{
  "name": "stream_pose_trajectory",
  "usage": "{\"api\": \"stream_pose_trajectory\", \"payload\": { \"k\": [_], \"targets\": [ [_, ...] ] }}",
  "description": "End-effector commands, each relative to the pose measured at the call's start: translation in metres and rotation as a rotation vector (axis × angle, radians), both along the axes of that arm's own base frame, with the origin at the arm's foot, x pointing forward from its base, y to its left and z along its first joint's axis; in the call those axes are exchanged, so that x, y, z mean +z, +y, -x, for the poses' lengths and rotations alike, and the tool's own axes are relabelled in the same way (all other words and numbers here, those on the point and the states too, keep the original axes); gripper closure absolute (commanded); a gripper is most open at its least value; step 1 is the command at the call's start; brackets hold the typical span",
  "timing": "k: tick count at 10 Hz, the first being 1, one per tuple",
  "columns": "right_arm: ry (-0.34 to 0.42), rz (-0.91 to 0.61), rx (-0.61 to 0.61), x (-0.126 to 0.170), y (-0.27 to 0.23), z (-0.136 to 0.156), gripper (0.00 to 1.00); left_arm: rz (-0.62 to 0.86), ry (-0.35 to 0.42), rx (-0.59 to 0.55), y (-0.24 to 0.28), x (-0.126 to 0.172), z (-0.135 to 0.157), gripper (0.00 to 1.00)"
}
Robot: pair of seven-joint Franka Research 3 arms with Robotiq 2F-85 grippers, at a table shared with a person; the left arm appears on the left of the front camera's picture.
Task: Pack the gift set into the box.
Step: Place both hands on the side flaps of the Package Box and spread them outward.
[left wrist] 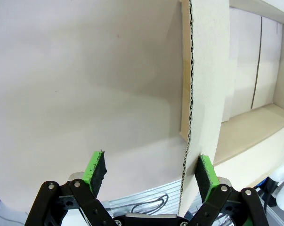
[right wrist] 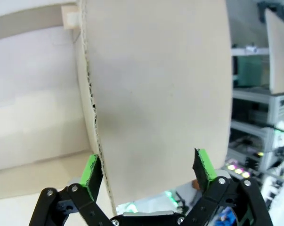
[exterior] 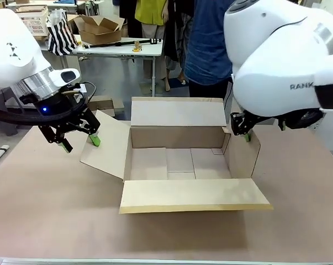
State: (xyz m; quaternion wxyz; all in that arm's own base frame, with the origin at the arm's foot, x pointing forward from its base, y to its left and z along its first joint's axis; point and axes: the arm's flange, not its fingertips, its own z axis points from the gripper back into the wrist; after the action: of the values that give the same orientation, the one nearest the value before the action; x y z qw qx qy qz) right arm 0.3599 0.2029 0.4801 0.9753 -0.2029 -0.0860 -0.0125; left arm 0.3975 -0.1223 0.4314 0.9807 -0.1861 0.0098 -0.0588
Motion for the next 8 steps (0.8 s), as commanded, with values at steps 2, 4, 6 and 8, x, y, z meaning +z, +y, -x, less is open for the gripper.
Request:
{"api": "stream_pose_trajectory", "payload": {
  "k": [2, 4, 6, 8],
  "targets": [
    [-0.028, -0.341, -0.09, 0.005, -0.075, -0.002, 0.0, -0.018, 0.003, 0.01, 0.0, 0.002, 0.0, 0.0],
    [-0.096, -0.444, -0.168, -0.007, -0.113, 0.001, 0.0, -0.018, 0.003, 0.01, 0.0, 0.002, 0.0, 0.0],
    [-0.066, -0.52, -0.201, -0.029, -0.13, 0.006, 0.0, -0.018, 0.003, 0.01, 0.0, 0.002, 0.0, 0.0],
    [-0.055, -0.556, -0.231, -0.054, -0.144, 0.013, 0.0, -0.018, 0.003, 0.01, 0.0, 0.002, 0.0, 0.0]
  ]
}}
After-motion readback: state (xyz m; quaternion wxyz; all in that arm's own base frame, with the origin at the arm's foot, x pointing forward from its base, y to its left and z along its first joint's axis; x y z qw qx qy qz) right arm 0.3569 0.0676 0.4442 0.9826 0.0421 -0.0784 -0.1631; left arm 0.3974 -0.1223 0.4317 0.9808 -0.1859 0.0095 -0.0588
